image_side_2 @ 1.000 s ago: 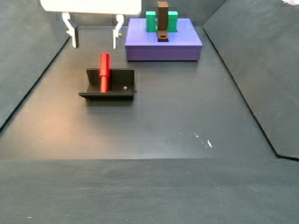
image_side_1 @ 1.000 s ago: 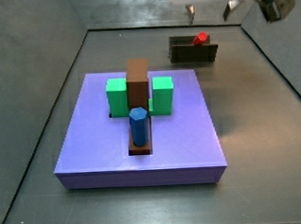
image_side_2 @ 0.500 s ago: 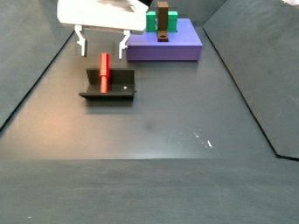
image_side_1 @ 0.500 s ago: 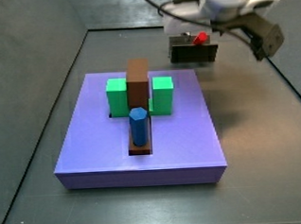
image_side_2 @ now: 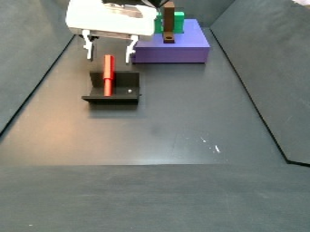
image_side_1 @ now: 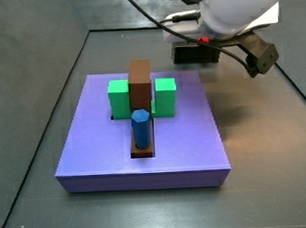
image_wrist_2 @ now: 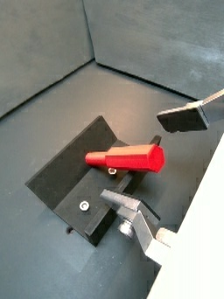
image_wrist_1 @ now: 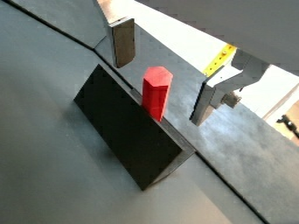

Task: Pick up the red object. Move up. Place the red object on the fixture. Regrasp the red object. Move to above the board. Insert the red object.
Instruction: Regrasp the red object.

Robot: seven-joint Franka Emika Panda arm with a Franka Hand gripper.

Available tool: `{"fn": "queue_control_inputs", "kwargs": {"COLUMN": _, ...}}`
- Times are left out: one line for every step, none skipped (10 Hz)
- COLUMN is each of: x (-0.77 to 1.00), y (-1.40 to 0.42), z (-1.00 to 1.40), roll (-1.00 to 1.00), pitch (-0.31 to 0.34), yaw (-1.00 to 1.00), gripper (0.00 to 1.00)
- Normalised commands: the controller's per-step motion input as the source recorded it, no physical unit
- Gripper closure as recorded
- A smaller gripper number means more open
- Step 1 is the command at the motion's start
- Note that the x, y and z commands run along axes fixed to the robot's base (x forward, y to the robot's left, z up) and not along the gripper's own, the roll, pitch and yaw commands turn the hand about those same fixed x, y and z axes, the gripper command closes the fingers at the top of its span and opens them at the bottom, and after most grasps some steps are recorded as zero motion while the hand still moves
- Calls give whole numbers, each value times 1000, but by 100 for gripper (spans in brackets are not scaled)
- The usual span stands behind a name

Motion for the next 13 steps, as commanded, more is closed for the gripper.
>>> {"fn": "queue_control_inputs", "kwargs": {"x": 0, "y": 0, "z": -54, "roll": 229, "pitch": 0, "yaw": 103, "gripper": 0}}
{"fn": "queue_control_inputs", "kwargs": {"x": 0, "y": 0, "z": -143, "roll": 197, "pitch": -6, "yaw": 86, "gripper": 0}}
{"fn": "queue_control_inputs", "kwargs": {"x": 0, "y": 0, "z": -200, "roll": 211, "pitch": 0, "yaw": 80, "gripper": 0}}
{"fn": "queue_control_inputs", "kwargs": {"x": 83, "y": 0, "z": -309, "roll": 211, "pitch": 0, "yaw": 34, "gripper": 0}}
{"fn": "queue_control_inputs", "kwargs": {"x": 31, "y": 0, "z": -186, "roll": 9, "pitch": 0, "yaw": 0, "gripper": 0}}
{"fn": "queue_control_inputs", "kwargs": {"x": 0, "y": 0, "z": -43, "roll": 0, "pitch": 0, "yaw": 0, "gripper": 0}}
{"fn": "queue_control_inputs", "kwargs": {"x": 0, "y": 0, "z": 0, "roll": 0, "pitch": 0, "yaw": 0, "gripper": 0}}
{"fn": "queue_control_inputs", "kwargs": {"x": 0, "y": 0, "z": 0, "roll": 0, "pitch": 0, "yaw": 0, "gripper": 100}}
{"fn": "queue_control_inputs", "kwargs": {"x": 0, "y": 0, "z": 0, "roll": 0, "pitch": 0, "yaw": 0, "gripper": 100}}
{"fn": "queue_control_inputs", "kwargs": {"x": 0, "y": 0, "z": 0, "roll": 0, "pitch": 0, "yaw": 0, "gripper": 100}}
{"fn": "queue_control_inputs", "kwargs": {"x": 0, "y": 0, "z": 0, "roll": 0, "pitch": 0, "yaw": 0, "gripper": 100}}
{"fn": "queue_control_inputs", "kwargs": {"x": 0, "y": 0, "z": 0, "roll": 0, "pitch": 0, "yaw": 0, "gripper": 100}}
{"fn": "queue_control_inputs", "kwargs": {"x": 0, "y": 0, "z": 0, "roll": 0, "pitch": 0, "yaw": 0, "gripper": 100}}
